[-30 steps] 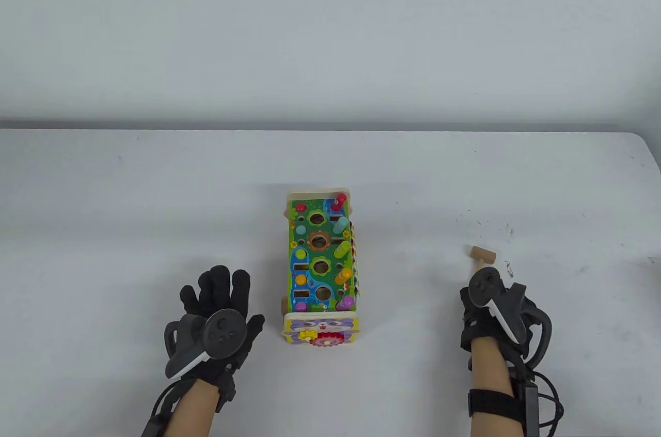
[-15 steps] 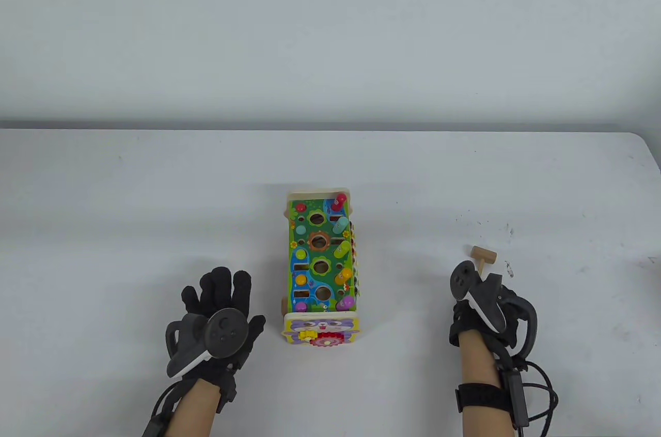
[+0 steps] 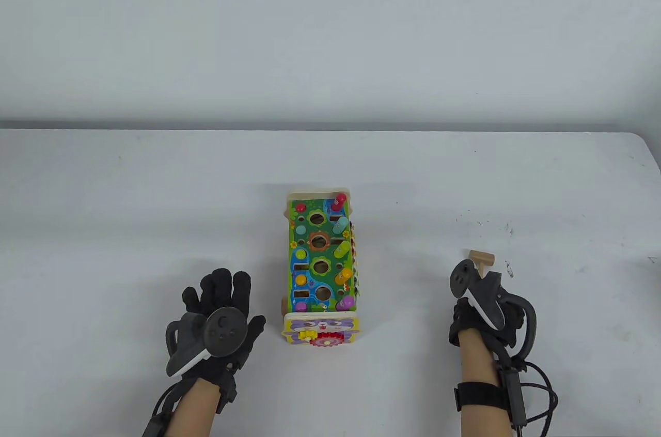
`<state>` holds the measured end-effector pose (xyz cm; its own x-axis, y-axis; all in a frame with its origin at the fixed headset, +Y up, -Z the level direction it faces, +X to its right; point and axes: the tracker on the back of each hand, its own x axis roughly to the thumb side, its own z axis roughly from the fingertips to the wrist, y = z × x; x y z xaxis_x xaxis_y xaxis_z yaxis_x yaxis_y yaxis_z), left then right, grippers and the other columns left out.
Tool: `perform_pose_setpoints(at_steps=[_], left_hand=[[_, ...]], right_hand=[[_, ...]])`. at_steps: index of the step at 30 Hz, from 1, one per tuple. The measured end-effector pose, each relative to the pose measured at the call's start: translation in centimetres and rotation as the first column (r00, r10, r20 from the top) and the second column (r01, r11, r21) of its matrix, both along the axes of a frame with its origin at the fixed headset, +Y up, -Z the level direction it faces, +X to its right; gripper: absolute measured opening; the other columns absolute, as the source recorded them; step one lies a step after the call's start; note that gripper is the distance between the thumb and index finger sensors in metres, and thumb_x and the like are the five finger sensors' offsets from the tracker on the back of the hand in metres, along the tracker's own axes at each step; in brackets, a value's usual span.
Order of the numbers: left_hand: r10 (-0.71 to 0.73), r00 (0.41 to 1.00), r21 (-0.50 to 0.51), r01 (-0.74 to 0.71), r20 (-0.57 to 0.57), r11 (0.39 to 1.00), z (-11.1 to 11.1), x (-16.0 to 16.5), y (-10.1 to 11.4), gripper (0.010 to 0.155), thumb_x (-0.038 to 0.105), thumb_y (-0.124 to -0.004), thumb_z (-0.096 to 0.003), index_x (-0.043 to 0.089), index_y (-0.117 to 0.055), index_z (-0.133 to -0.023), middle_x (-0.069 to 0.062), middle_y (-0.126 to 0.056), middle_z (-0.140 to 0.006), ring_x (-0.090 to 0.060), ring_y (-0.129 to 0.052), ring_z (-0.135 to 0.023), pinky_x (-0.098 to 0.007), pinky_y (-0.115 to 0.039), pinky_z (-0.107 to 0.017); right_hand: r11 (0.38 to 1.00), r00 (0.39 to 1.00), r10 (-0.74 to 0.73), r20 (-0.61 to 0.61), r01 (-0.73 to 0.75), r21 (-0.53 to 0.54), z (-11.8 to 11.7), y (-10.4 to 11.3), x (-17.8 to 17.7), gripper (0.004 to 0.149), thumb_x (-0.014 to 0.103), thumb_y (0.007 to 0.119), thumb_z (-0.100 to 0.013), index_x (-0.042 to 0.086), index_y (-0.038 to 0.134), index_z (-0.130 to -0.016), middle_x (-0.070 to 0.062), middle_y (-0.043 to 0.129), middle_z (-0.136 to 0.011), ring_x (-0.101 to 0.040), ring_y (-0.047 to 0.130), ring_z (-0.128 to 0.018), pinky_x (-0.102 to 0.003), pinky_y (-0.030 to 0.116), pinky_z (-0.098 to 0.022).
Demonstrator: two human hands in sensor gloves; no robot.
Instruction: Whack-a-mole
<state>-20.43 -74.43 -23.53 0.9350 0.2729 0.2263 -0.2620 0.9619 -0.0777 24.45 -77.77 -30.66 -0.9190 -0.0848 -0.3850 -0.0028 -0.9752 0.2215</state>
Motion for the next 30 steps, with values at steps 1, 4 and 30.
perform_pose_setpoints(at_steps=[1, 4, 30], left_hand=[[0.001, 1.000, -0.001, -0.001, 0.000, 1.000, 0.0, 0.0, 0.0, 0.084, 0.041, -0.067, -0.0559, 0.005, -0.017, -0.113, -0.038, -0.014, -0.111, -0.068, -0.022, -0.103, -0.083, -0.011, -0.060], [0.005, 1.000, 0.001, -0.005, 0.001, 1.000, 0.0, 0.0, 0.0, 0.084, 0.041, -0.067, -0.0560, 0.005, -0.018, -0.113, -0.038, -0.014, -0.111, -0.069, -0.022, -0.102, -0.083, -0.012, -0.060], [0.032, 0.999, 0.003, -0.032, -0.020, 0.999, -0.1, -0.8, 0.1, 0.083, 0.041, -0.067, -0.0559, 0.004, -0.018, -0.113, -0.038, -0.015, -0.111, -0.069, -0.023, -0.102, -0.083, -0.013, -0.060]], right_hand=[[0.999, 1.000, -0.025, -0.002, 0.025, 0.021, 0.1, 0.1, 0.2, 0.046, 0.032, 0.061, -0.056, -0.008, 0.072, -0.076, -0.021, 0.082, -0.057, -0.035, 0.087, -0.038, -0.062, 0.066, -0.042], [0.991, 0.995, -0.097, -0.010, 0.097, 0.087, 0.6, 0.3, 0.5, 0.046, 0.031, 0.058, -0.056, -0.008, 0.071, -0.077, -0.020, 0.081, -0.057, -0.034, 0.087, -0.038, -0.062, 0.066, -0.041], [0.024, -0.111, -0.847, -0.520, 0.969, -0.244, 3.1, 4.9, -5.2, 0.046, 0.028, 0.063, -0.057, -0.010, 0.073, -0.080, -0.020, 0.087, -0.057, -0.033, 0.092, -0.036, -0.059, 0.070, -0.039]])
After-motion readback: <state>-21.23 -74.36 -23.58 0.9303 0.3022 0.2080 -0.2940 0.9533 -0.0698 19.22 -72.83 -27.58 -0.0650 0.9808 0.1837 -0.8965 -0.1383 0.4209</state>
